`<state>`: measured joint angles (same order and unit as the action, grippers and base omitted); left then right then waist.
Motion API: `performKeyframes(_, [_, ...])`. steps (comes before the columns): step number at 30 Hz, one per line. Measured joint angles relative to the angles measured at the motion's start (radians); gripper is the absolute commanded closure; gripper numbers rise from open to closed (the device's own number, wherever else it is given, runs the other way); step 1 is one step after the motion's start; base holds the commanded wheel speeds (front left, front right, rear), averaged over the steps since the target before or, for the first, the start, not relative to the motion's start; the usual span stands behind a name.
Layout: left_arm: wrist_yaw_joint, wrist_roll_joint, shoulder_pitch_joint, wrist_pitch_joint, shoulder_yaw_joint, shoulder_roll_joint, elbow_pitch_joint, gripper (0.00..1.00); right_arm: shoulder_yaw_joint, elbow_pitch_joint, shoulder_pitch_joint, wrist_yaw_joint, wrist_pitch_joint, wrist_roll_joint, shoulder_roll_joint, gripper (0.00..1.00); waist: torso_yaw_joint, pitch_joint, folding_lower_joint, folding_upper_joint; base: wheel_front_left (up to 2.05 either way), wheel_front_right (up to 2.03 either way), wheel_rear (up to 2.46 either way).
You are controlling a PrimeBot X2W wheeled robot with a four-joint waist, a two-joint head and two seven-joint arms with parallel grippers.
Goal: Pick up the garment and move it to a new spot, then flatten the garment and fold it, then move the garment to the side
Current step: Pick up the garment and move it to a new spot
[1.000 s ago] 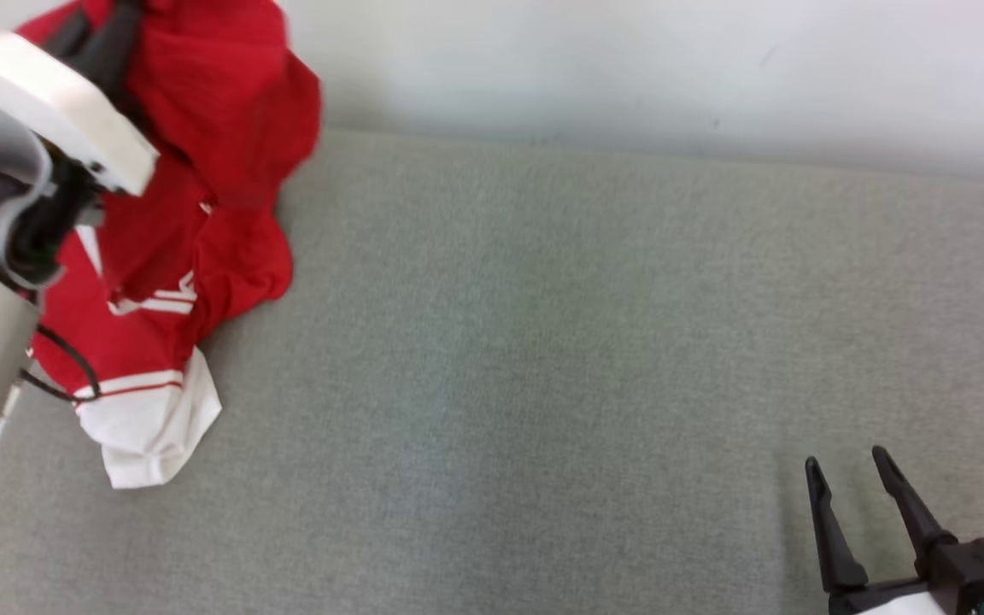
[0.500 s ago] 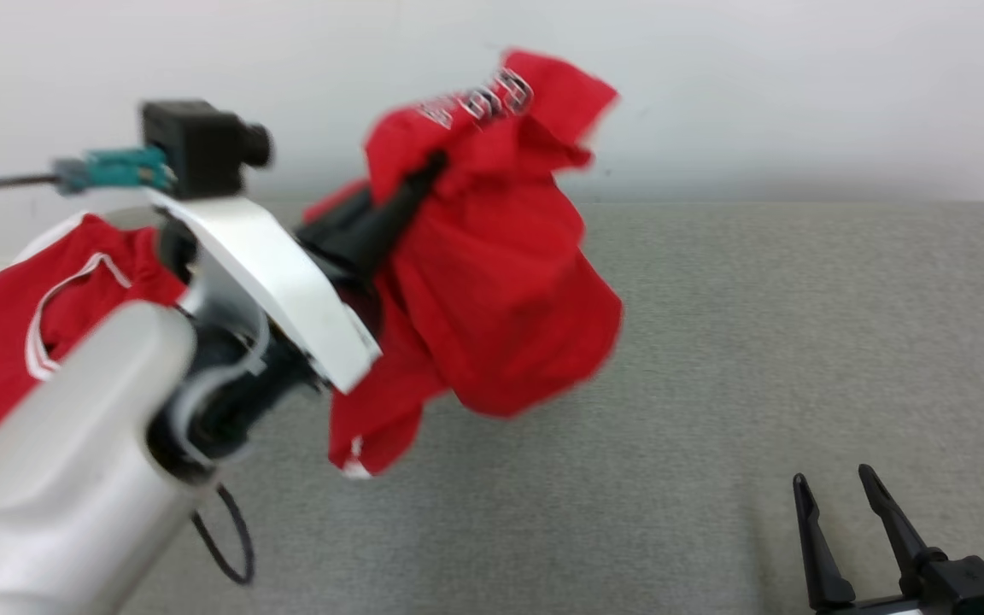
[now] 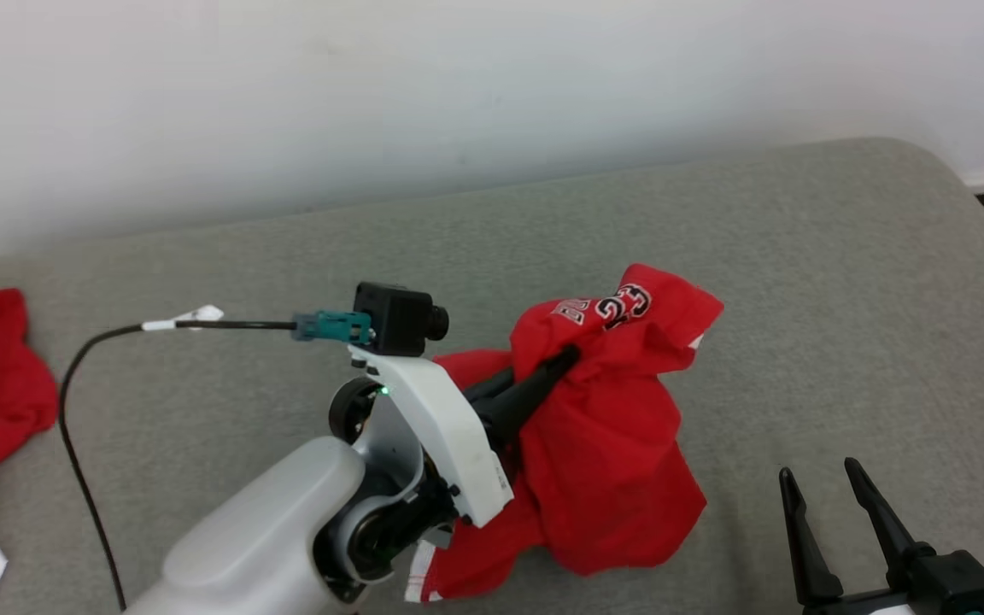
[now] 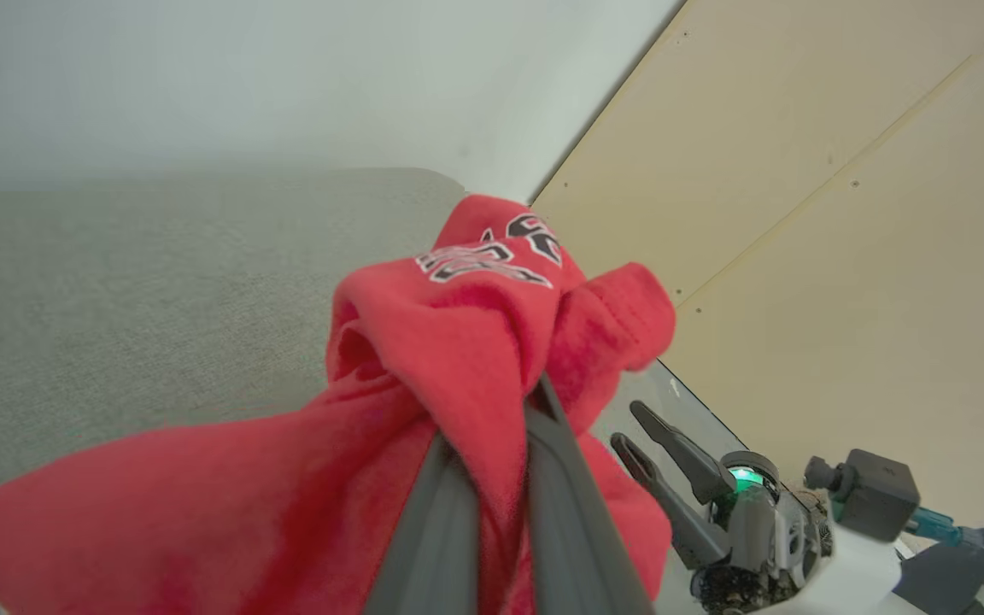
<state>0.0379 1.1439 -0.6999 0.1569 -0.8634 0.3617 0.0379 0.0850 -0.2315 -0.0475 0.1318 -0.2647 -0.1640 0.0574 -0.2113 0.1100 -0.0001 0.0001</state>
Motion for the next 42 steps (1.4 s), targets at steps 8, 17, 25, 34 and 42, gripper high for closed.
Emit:
performKeyframes(8, [-0.007,-0.028,-0.043,-0.031,-0.003,-0.034,0.274,1.0,0.009,0.009,-0.014,0.0,0.0,-0.002,-0.004,0.0,-0.083,0.049,0.0001,-0.0001,0.0,0.0,0.0])
performKeyframes(17, [-0.043,-0.143,-0.152,-0.179,0.002,-0.032,0.58,1.0,0.009,0.017,-0.025,0.0,0.0,-0.015,-0.006,0.0,-0.11,0.106,0.0001,-0.0001,0.0,0.0,0.0])
performKeyframes(25, [-0.092,-0.16,-0.194,-0.318,0.02,-0.079,0.77,0.0,0.02,0.01,-0.044,0.0,0.0,-0.023,-0.007,0.0,-0.08,0.109,0.0001,-0.0001,0.0,0.0,0.0])
performKeyframes(34, [-0.114,-0.203,-0.162,-0.415,0.06,-0.093,0.793,0.0,-0.015,0.017,-0.032,0.0,0.0,-0.011,-0.007,0.0,-0.019,0.069,0.0001,-0.0001,0.0,0.0,0.0])
performKeyframes(42, [-0.056,-0.314,0.047,-0.421,0.218,-0.088,0.604,0.0,-0.068,0.025,0.009,0.0,0.0,0.014,-0.007,0.0,0.058,0.006,0.0001,-0.0001,0.0,0.0,0.0])
